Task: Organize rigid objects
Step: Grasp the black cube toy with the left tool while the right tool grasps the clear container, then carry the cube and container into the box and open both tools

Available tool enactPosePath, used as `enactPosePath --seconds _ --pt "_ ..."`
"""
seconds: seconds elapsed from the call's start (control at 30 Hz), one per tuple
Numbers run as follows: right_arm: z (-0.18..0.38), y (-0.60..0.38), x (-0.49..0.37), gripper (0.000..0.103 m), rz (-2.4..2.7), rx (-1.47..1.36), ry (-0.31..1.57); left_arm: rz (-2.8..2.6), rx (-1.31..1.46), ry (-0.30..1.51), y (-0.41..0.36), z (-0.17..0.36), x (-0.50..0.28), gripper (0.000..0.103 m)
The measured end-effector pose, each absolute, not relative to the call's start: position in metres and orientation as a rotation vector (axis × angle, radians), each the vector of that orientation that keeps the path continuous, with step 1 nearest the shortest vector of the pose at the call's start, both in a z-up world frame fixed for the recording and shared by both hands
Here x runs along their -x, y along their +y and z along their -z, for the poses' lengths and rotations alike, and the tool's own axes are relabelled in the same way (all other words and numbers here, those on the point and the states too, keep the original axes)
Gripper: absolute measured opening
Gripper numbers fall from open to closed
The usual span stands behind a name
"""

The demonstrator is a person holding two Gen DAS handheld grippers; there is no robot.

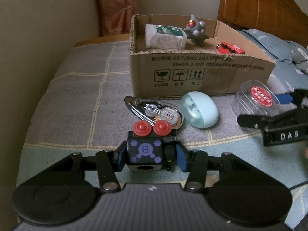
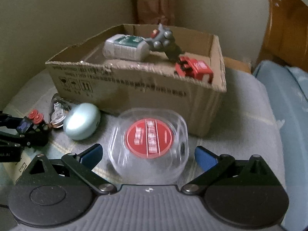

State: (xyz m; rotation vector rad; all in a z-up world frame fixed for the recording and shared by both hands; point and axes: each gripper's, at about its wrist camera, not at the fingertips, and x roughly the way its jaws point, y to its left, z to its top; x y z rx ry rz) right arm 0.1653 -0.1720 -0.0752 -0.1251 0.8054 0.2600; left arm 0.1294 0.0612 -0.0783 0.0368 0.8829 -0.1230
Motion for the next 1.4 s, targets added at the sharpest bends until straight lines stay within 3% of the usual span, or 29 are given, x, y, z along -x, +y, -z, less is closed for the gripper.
enactPosePath --seconds 0.23,0.77,1.4 --pt "0.070 -0.158 -0.179 0.081 -0.289 0.234 0.855 0.141 -0.036 0.890 0.063 0.077 -0.132 0.050" --pt "0.046 -0.167 -0.154 0.081 -0.389 0.257 0.888 0.268 -0.123 0.898 0.070 0.054 -0.128 0.050" --pt "-0.042 -0.181 -0.168 0.081 -0.417 0.288 0.726 0.429 -0.177 0.763 0.055 -0.047 -0.163 0.050"
